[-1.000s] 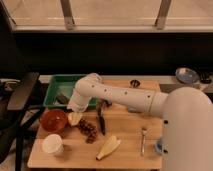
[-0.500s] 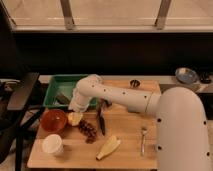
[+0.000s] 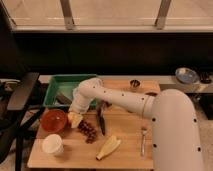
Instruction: Place apple in plastic cup
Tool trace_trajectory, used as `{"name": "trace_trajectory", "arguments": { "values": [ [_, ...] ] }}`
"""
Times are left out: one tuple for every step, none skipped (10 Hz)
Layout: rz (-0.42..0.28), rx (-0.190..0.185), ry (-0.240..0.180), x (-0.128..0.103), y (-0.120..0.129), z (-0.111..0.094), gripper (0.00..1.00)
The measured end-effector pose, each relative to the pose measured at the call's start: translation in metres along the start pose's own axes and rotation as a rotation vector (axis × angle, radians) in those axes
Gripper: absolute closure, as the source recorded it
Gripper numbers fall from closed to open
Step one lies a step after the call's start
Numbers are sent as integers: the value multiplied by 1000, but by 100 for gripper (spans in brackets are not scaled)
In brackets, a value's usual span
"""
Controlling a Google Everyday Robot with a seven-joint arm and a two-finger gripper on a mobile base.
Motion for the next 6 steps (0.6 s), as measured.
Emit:
{"name": "trace_trajectory", "arguments": {
  "values": [
    [-4,-1,1,-1,0,1,46],
    [-8,-1,1,-2,1,1,56],
    [-15,-1,3,-4,1,1,65],
    [-20,-3,2,-5,2,1,75],
    [-22,-1,-3,-7,3,1,87],
    [-26,1,-6,-9,3,0,95]
  ]
}}
